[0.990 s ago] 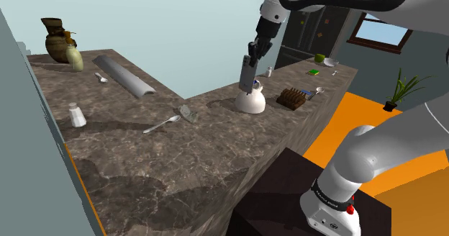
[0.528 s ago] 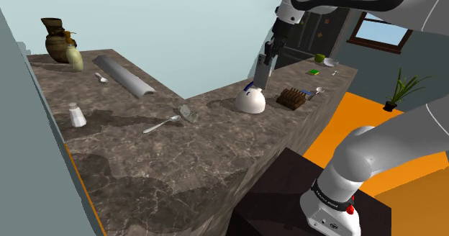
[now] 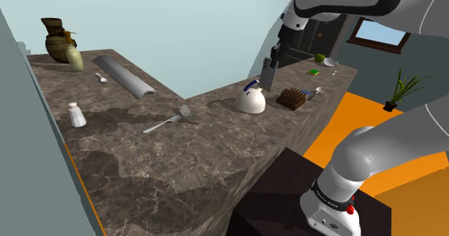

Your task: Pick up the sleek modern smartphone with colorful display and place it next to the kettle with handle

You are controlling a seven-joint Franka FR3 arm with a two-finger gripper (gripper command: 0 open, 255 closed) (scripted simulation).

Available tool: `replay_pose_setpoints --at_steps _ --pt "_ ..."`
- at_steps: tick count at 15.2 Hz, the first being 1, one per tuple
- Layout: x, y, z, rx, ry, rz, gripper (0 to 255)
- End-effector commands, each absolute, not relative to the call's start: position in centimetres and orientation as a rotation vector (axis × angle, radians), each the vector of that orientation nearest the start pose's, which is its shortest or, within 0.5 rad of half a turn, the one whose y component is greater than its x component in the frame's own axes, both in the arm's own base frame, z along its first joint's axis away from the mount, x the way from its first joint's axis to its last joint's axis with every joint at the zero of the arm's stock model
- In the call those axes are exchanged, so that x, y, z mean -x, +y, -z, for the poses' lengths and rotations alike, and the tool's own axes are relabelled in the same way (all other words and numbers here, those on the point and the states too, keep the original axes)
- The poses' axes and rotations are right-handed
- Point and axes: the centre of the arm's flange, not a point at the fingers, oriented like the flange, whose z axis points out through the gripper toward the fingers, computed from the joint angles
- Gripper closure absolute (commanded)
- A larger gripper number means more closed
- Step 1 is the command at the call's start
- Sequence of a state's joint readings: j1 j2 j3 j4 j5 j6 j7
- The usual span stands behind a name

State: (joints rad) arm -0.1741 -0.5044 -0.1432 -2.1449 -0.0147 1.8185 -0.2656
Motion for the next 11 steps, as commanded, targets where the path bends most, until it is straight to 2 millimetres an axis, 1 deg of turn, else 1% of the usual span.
replay_pose_setpoints --at_steps 1,11 --pt "-39.1 -14.2 -60.2 3.124 0.058 0.286 255" --pt "-39.1 -14.2 -54.9 3.124 0.058 0.286 255"
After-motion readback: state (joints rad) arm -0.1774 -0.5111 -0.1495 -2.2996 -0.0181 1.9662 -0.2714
